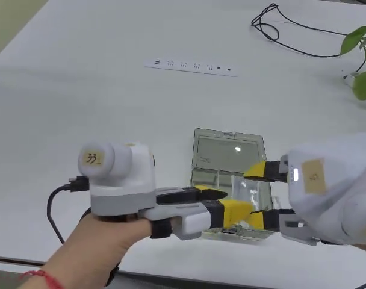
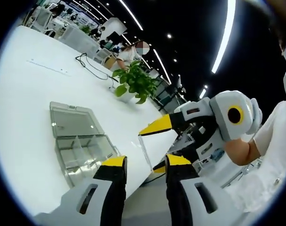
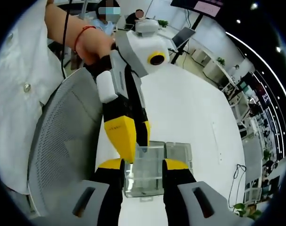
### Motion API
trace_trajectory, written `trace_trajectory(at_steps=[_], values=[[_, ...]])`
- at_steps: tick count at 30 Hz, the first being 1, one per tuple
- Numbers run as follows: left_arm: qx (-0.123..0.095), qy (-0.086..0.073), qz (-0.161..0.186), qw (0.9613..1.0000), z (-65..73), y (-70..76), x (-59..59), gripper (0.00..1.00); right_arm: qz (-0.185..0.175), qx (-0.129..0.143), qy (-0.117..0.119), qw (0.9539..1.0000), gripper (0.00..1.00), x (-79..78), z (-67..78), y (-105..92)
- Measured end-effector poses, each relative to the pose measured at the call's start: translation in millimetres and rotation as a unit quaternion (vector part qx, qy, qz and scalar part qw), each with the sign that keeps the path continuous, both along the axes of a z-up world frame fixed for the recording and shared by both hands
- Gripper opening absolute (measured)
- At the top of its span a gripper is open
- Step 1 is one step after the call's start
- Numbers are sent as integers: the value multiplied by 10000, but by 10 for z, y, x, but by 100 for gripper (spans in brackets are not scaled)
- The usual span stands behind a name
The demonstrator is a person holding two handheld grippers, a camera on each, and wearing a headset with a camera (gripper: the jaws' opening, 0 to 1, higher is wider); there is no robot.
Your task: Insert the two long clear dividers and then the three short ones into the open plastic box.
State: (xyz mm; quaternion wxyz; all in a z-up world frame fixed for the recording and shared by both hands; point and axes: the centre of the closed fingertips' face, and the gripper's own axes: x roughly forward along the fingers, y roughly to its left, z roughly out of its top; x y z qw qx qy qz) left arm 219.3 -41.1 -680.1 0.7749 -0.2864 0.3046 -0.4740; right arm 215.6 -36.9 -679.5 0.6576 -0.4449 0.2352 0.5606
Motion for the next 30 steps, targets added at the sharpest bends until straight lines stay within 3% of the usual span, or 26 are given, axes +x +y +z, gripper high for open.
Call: trace_trajectory(at_steps=[7, 15, 22, 30], values=[[-221, 207, -9, 9995, 24, -34, -6, 14, 138, -75, -60, 9999, 33, -40, 8, 42], [-321, 251, -45, 9992, 50, -44, -7, 2, 181, -109, -92, 9997, 33, -43, 25, 48], [-294, 239, -46, 9993, 43, -47, -3, 0, 214, -153, -128, 9996, 33, -36, 31, 41], [-331, 345, 28, 9989, 43, -30, 7, 0, 243, -139, -155, 9995, 33, -30, 39, 52]])
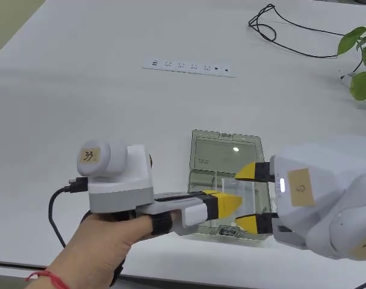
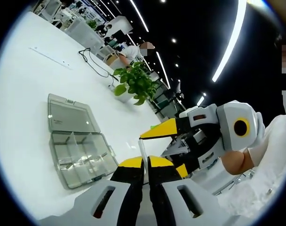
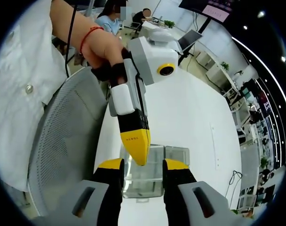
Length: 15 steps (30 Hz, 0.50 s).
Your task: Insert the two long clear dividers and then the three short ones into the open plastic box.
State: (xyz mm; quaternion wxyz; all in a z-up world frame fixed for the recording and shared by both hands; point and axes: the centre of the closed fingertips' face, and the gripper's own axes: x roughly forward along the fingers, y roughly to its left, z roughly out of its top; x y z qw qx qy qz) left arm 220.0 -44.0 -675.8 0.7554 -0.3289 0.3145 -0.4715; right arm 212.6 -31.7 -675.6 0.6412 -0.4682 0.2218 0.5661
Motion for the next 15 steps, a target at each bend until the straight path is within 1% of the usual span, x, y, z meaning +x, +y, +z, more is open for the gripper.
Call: trace_trajectory(at_steps=[1, 2, 3, 4, 5, 7, 8, 9, 10, 11, 12, 13, 14, 15], values=[[4, -8, 20, 10000, -2, 6, 6, 0, 1, 8, -1, 10000, 34, 2, 0, 4], [124, -224, -61, 9997, -33, 22, 0, 0, -13, 30, 1, 10000, 33, 11, 10, 9], [61, -111, 18, 9999, -19, 17, 1, 0, -13, 45, 29, 10000, 33, 11, 18, 11], [12, -117, -30, 9999, -5, 11, -6, 0, -17, 92, 62, 9999, 33, 13, 40, 13], [34, -169, -59, 9998, -1, 12, -10, 0, -49, 149, 90, 9998, 33, 19, 62, 14], [272, -482, -152, 9983, -15, 36, -16, 0, -122, 363, 294, 9988, 34, 10, 118, 20], [306, -565, -178, 9978, -8, 40, -19, 0, -165, 483, 420, 9978, 33, 3, 145, 24], [371, -801, -248, 9958, 1, 56, -15, 0, -238, 638, 551, 9962, 33, 19, 193, 13], [429, -946, -301, 9941, 2, 66, -19, 0, -283, 719, 637, 9950, 33, 27, 218, 2], [537, -1103, -411, 9916, 1, 74, -45, 0, -305, 816, 777, 9932, 33, 34, 256, -19], [588, -1212, -506, 9896, 6, 72, -70, 0, -297, 885, 870, 9918, 32, 33, 283, -28], [647, -1416, -645, 9857, 17, 70, -99, 0, -298, 1006, 1039, 9890, 31, 27, 320, -36], [687, -1571, -739, 9824, 29, 67, -122, 0, -289, 1095, 1202, 9863, 29, 11, 343, -39], [717, -1681, -823, 9797, 36, 64, -143, 0, -276, 1136, 1382, 9835, 26, -15, 353, -48]])
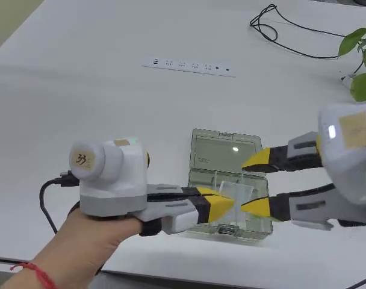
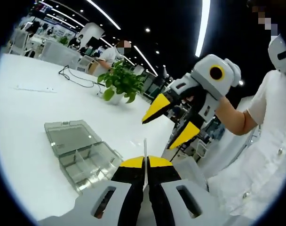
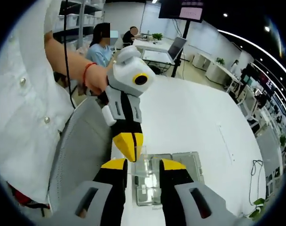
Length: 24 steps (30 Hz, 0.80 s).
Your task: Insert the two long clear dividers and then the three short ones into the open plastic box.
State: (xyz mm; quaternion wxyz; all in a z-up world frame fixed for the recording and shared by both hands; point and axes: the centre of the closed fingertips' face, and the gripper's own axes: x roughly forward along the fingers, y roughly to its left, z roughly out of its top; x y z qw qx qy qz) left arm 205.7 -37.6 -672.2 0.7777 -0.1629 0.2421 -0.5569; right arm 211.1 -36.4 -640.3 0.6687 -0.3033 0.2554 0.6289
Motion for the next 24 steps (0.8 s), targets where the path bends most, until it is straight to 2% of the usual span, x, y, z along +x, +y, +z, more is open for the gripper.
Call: trace_trajectory(at_steps=[1, 2, 3, 4, 6, 7, 9, 10, 12, 15, 18, 24], values=[[29, -160, -143, 9998, 20, -9, -34, 0, 102, 65, 223, 9997, 24, -42, 18, -10], [38, -295, -220, 9993, 41, -14, -50, 0, 172, 113, 325, 9993, 23, -65, 32, -9], [51, -526, -332, 9980, 75, -22, -75, 0, 201, 166, 403, 9988, 23, -67, 47, -7], [56, -670, -397, 9969, 99, -26, -89, 0, 243, 161, 471, 9985, 22, -75, 50, -17], [93, -894, -529, 9945, 131, -30, -123, 0, 354, 166, 589, 9975, 19, -101, 54, -22], [94, -916, -561, 9942, 142, -31, -137, 0, 417, 189, 673, 9967, 18, -118, 59, -19], [49, -1280, -665, 9895, 205, -42, -153, 0, 502, 218, 883, 9946, 18, -166, 59, -3], [27, -1370, -707, 9880, 228, -44, -169, 0, 539, 225, 912, 9941, 17, -176, 58, 3], [-23, -1360, -734, 9880, 258, -44, -195, 0, 627, 214, 987, 9929, 16, -211, 53, 17], [28, -1497, -902, 9846, 264, -62, -246, 0, 740, 226, 1100, 9909, 13, -211, 44, 22], [68, -1548, -999, 9829, 249, -66, -274, 0, 840, 200, 1179, 9893, 11, -248, 39, 36], [52, -1579, -1020, 9822, 257, -67, -279, 0, 1012, 112, 1290, 9864, 8, -320, 14, 35]])
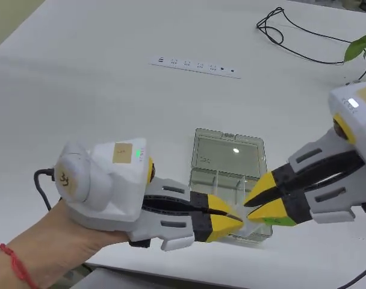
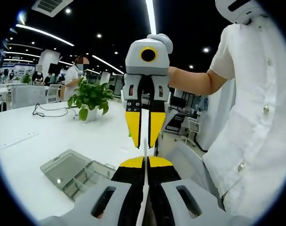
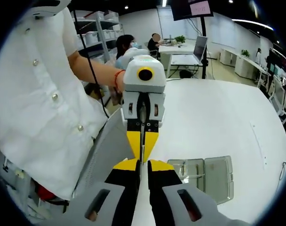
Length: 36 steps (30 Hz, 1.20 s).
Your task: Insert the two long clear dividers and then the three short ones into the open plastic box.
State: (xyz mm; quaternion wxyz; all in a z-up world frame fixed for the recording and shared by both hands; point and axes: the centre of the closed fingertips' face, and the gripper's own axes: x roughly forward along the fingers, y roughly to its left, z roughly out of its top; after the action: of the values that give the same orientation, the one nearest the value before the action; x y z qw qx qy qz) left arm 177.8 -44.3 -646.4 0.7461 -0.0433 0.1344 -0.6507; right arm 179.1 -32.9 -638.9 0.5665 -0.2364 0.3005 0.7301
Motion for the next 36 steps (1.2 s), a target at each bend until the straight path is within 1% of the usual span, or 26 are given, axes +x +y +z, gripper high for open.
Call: trace_trajectory(at_steps=[4, 11, 14, 20, 26, 28, 30, 32, 33, 34, 36], values=[[-37, -22, -2, 10000, 23, -2, 1, 0, 44, 8, 33, 10000, 3, -33, 2, 13], [-18, -44, -7, 10000, 18, -6, -5, 0, 53, 3, 86, 9999, 3, -66, -1, 22], [4, -93, 31, 10000, 14, -5, 5, 0, 37, 9, 69, 10000, 3, -51, -5, 18], [18, -40, 64, 10000, 3, 0, 6, 0, 46, 5, 29, 10000, 3, -63, -15, 28], [30, -44, 126, 9999, 0, 9, 21, 0, 11, 6, 3, 10000, 3, -54, -17, 36], [20, -16, 132, 9999, 2, 12, 22, 0, 5, 13, 11, 10000, 3, -47, -16, 32], [20, -21, 140, 9999, 2, 16, 24, 0, -3, 17, 6, 10000, 3, -47, -14, 35], [29, 19, 167, 9999, -7, 27, 34, 0, -16, 6, -6, 10000, 3, -46, -15, 34], [48, 6, 195, 9998, -14, 35, 44, 0, -31, 0, -16, 10000, 3, -42, -15, 31], [54, 3, 211, 9998, -17, 41, 48, 0, -36, 7, -18, 10000, 3, -41, -11, 30], [70, 54, 252, 9996, -30, 59, 57, 3, -70, 21, -21, 10000, 3, -31, 1, 26]])
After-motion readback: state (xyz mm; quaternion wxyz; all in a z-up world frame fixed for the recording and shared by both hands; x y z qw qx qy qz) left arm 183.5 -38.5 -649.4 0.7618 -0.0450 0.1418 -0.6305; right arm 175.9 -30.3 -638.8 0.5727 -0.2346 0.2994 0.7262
